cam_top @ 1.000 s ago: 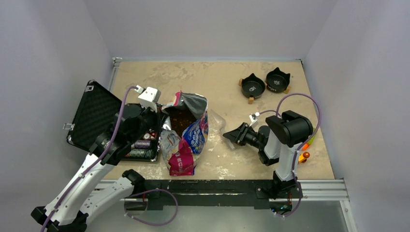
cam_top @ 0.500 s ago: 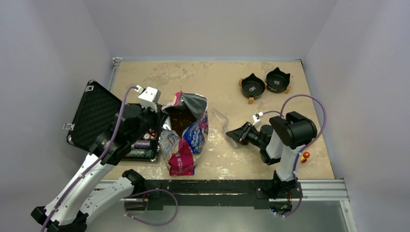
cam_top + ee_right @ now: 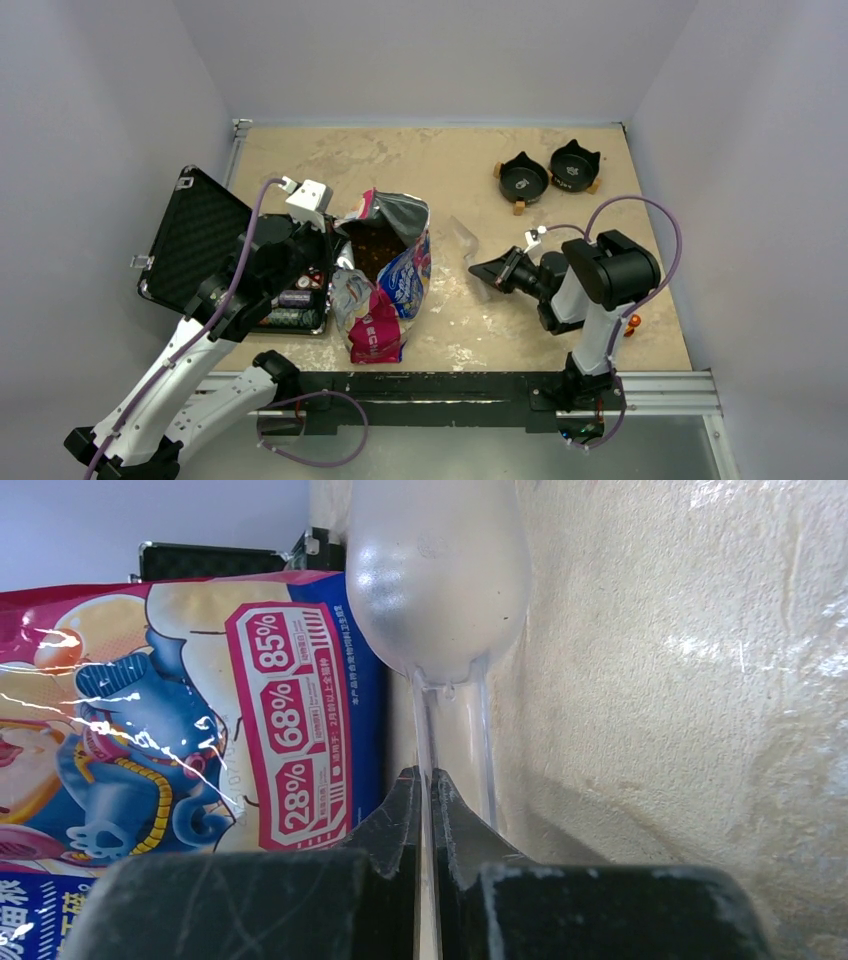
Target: Serve the pet food
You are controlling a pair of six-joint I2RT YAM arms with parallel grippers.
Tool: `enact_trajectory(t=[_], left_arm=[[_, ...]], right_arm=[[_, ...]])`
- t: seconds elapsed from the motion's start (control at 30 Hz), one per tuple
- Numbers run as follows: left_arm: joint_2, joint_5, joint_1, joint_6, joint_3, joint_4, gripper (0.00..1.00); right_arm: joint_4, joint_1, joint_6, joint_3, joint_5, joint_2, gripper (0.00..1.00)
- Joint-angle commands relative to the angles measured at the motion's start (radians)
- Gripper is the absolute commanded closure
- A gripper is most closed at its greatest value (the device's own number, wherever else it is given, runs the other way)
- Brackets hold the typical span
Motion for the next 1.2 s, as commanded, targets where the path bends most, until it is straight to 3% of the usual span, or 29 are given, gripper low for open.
enact_trajectory(t=[0.0,0.13,0.47,0.53,0.67,0.83,0.97,1.17], left_arm=[[-0.015,0.001,0.011,0.019,0.034,0.237,1.0],[-0.016,-0.002,0.01,0.019,0.032,0.236,1.0],[-0.012,0.005,0.01,0.017,0.034,0.236,1.0],[-0.012,0.005,0.01,0.017,0.034,0.237,1.0],[-0.014,0.004,0.011,0.017,0.033,0.236,1.0],[-0.014,0.004,0.011,0.017,0.034,0.236,1.0],[-0.013,0.007,0.01,0.016,0.034,0.236,1.0],[-0.017,0.01,0.011,0.016,0.035,0.235,1.0]], right_arm=[[-0.027,-0.006,0.026,0.009,-0.037,0.029,0.97],[-0.184,-0.005,-0.062,0.0,0.043,-0.031,0.81],[-0.184,-0.008,-0.068,-0.026,0.085,-0.058,0.69],[-0.187,-0.01,-0.056,-0.02,0.076,-0.057,0.75],[-0.276,-0.013,-0.038,0.005,0.085,-0.067,1.0],[-0.432,-0.016,-0.049,0.039,0.1,-0.131,1.0],[-0.363,-0.009,-0.081,0.055,-0.004,-0.179,1.0],[-0.112,0.039,0.092,0.019,-0.065,-0.165,1.0]])
